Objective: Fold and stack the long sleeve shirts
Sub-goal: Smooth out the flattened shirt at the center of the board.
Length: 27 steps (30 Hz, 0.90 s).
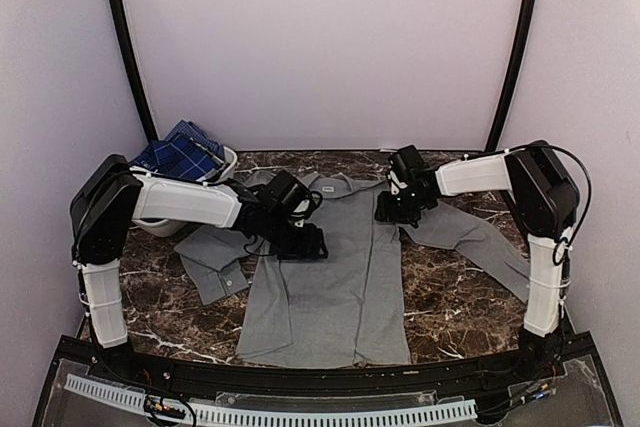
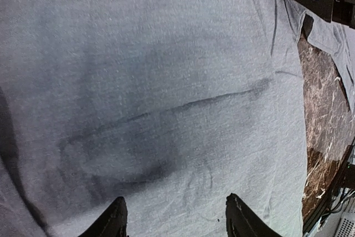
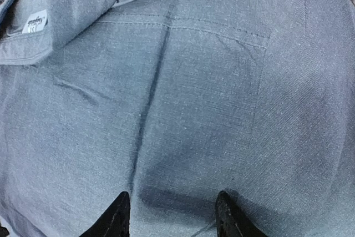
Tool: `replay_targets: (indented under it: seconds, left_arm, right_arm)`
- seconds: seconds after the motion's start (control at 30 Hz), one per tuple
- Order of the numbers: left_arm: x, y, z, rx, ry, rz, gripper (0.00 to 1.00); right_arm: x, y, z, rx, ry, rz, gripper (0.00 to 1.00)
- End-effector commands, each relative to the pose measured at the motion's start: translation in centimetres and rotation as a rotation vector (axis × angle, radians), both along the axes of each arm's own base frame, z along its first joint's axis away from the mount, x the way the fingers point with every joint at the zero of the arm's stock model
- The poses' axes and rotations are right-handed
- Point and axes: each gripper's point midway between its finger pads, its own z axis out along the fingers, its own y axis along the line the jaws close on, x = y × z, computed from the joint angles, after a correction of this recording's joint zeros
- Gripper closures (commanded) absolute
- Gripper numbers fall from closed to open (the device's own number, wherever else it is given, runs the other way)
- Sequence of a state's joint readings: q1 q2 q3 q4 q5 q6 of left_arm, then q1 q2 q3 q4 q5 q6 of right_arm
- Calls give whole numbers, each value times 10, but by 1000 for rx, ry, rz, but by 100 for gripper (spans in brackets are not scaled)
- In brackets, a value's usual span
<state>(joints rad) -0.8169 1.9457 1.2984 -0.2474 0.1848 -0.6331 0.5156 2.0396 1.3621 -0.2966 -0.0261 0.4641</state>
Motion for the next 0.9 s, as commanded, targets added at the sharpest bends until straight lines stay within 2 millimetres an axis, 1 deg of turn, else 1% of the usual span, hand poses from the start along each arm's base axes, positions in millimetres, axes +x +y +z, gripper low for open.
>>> replay_targets:
  seconds: [0.0,0.1,0.17,0.2,0.23,0.27,0.3,0.33,0.37,0.4,0.43,0.47,0.5,0.53,0.63,0.77,0.8,0.83,0.87]
  left_arm:
    - [-8,-22,5,-37,12,-25,41]
    - [-18,-30,0,-37,30,-43,41]
    - [-27,-37,-6,-36,47,-56,41]
    - [-29,-41,-5,-41,51,-57,41]
    - [-35,-46,-9,-38,59,-71,41]
    - [-37,-51,-8,-45,62,-75,41]
    - [-43,-57,-12,-43,71,-90,41]
    - [-48,-66,-9,-54,70,-103,41]
    - [-51,-70,-15,-49,83,-108,41]
    - [-54,-79,-10,-63,80,-120,41]
    - [-57,-83,-15,-59,90,-128,41]
    - [-59,-91,-10,-70,87,-135,41]
    - [-62,-93,-13,-66,98,-137,41]
    - [-63,-98,-9,-74,93,-144,41]
    - [-65,-94,-9,-37,91,-130,42]
    - [-61,-71,-12,59,63,-94,42]
    - [-60,-63,-10,81,53,-82,42]
    - [-62,-55,-15,101,59,-74,42]
    - [-62,-50,-10,105,49,-65,42]
  right_arm:
    - [2,-11,-11,-4,23,-20,51]
    - [1,-32,-23,-32,42,-49,51]
    - [2,-50,-29,-52,51,-74,51]
    - [2,-59,-30,-62,56,-87,51]
    - [3,-70,-33,-73,62,-101,51]
    - [5,-79,-34,-79,63,-112,51]
    - [8,-86,-33,-82,62,-120,51]
    - [11,-94,-33,-89,63,-128,51]
    - [13,-97,-31,-91,59,-129,50]
    - [15,-101,-31,-97,59,-127,50]
    - [18,-107,-29,-116,50,-136,49]
    - [21,-112,-27,-128,47,-139,48]
    - [23,-116,-26,-135,44,-142,48]
    - [25,-118,-24,-142,40,-145,48]
    - [29,-123,-18,-158,32,-146,45]
    - [34,-123,-13,-164,20,-146,41]
    - [34,-123,-13,-164,21,-146,41]
    - [35,-122,-13,-165,21,-144,41]
    - [35,-123,-14,-166,22,-144,41]
